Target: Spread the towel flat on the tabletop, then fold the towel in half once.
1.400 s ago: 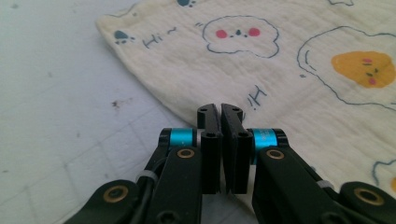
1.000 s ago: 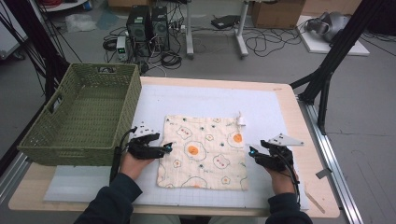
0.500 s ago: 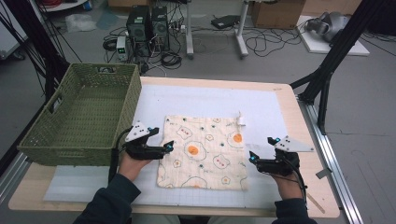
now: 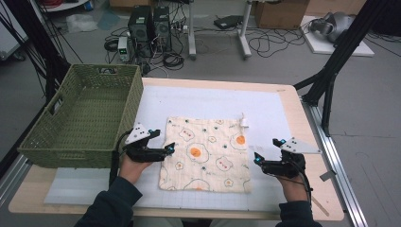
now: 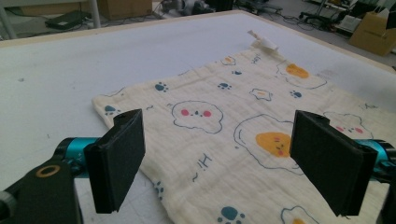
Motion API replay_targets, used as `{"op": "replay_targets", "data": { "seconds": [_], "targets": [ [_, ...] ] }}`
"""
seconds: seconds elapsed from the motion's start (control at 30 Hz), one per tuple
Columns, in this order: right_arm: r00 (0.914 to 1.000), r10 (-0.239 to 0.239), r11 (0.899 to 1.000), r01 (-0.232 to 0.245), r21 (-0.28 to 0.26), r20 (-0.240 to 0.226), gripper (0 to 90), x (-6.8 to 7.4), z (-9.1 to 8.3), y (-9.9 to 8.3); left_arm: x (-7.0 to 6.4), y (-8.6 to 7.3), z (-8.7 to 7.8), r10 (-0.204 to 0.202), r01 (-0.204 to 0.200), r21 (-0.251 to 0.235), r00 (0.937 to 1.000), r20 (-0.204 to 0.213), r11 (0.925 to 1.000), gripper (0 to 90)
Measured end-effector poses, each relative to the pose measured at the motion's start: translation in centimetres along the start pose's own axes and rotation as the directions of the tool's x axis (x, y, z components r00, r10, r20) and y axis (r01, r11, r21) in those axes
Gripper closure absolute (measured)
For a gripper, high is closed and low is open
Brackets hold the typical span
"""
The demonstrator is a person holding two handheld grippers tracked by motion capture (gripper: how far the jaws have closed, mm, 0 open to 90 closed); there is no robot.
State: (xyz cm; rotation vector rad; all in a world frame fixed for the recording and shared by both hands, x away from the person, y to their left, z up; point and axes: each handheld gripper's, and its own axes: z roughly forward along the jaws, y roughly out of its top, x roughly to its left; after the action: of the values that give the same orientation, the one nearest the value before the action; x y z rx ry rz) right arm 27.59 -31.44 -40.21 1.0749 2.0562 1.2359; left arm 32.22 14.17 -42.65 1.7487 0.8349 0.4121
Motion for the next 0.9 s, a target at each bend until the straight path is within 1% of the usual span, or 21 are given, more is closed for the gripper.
{"op": "replay_targets", "data": {
  "seconds": [0.13, 0.2, 0.23, 0.3, 0.37, 0.4, 0.43, 0.47, 0.5, 0.53, 0.57, 0.63, 0.7, 0.77, 0.8, 0.87, 0.9],
  "targets": [
    [1.0, -0.005, 1.0, 0.005, 0.0, 0.005, 11.3, -0.1, 0.0, 0.0, 0.1, 0.0, 0.1, 0.002, -0.001, 0.004, 1.0, -0.006, 1.0, 19.2],
    [1.0, 0.003, 1.0, -0.003, 0.004, 0.004, 11.3, 0.0, 0.0, -0.1, 0.1, 0.0, 0.1, 0.0, 0.0, 0.006, 1.0, -0.004, 1.0, 19.1],
    [1.0, -0.004, 1.0, 0.004, 0.002, 0.006, 11.4, -0.1, 0.0, -0.1, 0.1, 0.0, 0.1, -0.002, 0.002, 0.004, 1.0, -0.006, 1.0, 19.2],
    [1.0, -0.001, 1.0, 0.001, 0.002, 0.004, 11.3, 0.0, 0.0, 0.0, 0.1, 0.0, 0.2, -0.018, 0.018, 0.006, 0.9998, 0.0, 0.9998, 19.1],
    [1.0, -0.009, 1.0, 0.009, 0.008, 0.002, 11.3, -0.1, 0.2, -0.1, 0.2, 0.0, 0.2, -0.03, 0.03, 0.005, 0.9996, 0.002, 0.9995, 18.9],
    [1.0, -0.006, 1.0, 0.006, 0.013, -0.001, 11.3, -0.1, 0.3, -0.1, 0.2, 0.1, 0.3, -0.025, 0.025, 0.01, 0.9997, 0.005, 0.9996, 18.9],
    [0.9999, -0.01, 1.0, 0.01, 0.013, -0.003, 11.3, -0.2, 0.4, -0.1, 0.2, 0.1, 0.4, -0.031, 0.031, 0.01, 0.9995, 0.004, 0.9995, 18.8],
    [1.0, 0.0, 1.0, 0.0, 0.014, -0.005, 11.3, -0.2, 0.4, 0.0, 0.2, 0.2, 0.5, -0.035, 0.035, 0.01, 0.9993, 0.011, 0.9993, 18.7],
    [1.0, -0.003, 1.0, 0.003, 0.009, -0.008, 11.4, -0.2, 0.4, 0.0, 0.2, 0.3, 0.7, -0.04, 0.04, 0.01, 0.999, 0.02, 0.9991, 18.6],
    [0.9999, -0.005, 1.0, 0.005, 0.007, -0.01, 11.3, -0.3, 0.4, 0.0, 0.2, 0.4, 0.8, -0.045, 0.045, 0.022, 0.9983, 0.037, 0.9988, 18.6],
    [0.9999, -0.004, 1.0, 0.004, 0.007, -0.012, 11.3, -0.3, 0.5, 0.0, 0.2, 0.6, 0.9, -0.04, 0.039, 0.026, 0.9985, 0.037, 0.9989, 18.6],
    [0.9998, -0.005, 1.0, 0.005, 0.013, -0.02, 11.3, -0.3, 0.5, 0.0, 0.3, 0.9, 0.8, -0.039, 0.039, 0.01, 0.999, 0.022, 0.9992, 19.3],
    [0.9996, -0.002, 1.0, 0.002, 0.016, -0.027, 11.3, -0.3, 0.6, 0.0, 0.5, 1.3, 0.9, -0.046, 0.046, -0.003, 0.9989, -0.001, 0.9989, 19.3],
    [0.9995, 0.002, 1.0, -0.002, 0.021, -0.033, 11.3, -0.4, 0.7, -0.1, 0.9, 1.8, 1.2, -0.042, 0.042, 0.004, 0.9989, -0.019, 0.9991, 19.4],
    [0.9993, 0.001, 1.0, 0.0, 0.023, -0.036, 11.3, -0.6, 0.9, -0.2, 1.2, 2.0, 1.4, -0.05, 0.051, 0.009, 0.9982, -0.034, 0.9987, 19.3],
    [0.9991, 0.009, 0.999, -0.008, 0.031, -0.041, 11.3, -0.8, 1.2, -0.4, 1.7, 2.4, 1.8, -0.069, 0.069, 0.012, 0.9967, -0.043, 0.9975, 19.3],
    [0.9989, 0.014, 0.999, -0.013, 0.034, -0.044, 11.3, -0.9, 1.3, -0.5, 1.8, 2.6, 1.9, -0.07, 0.07, 0.014, 0.9965, -0.047, 0.9974, 19.3]
  ]
}}
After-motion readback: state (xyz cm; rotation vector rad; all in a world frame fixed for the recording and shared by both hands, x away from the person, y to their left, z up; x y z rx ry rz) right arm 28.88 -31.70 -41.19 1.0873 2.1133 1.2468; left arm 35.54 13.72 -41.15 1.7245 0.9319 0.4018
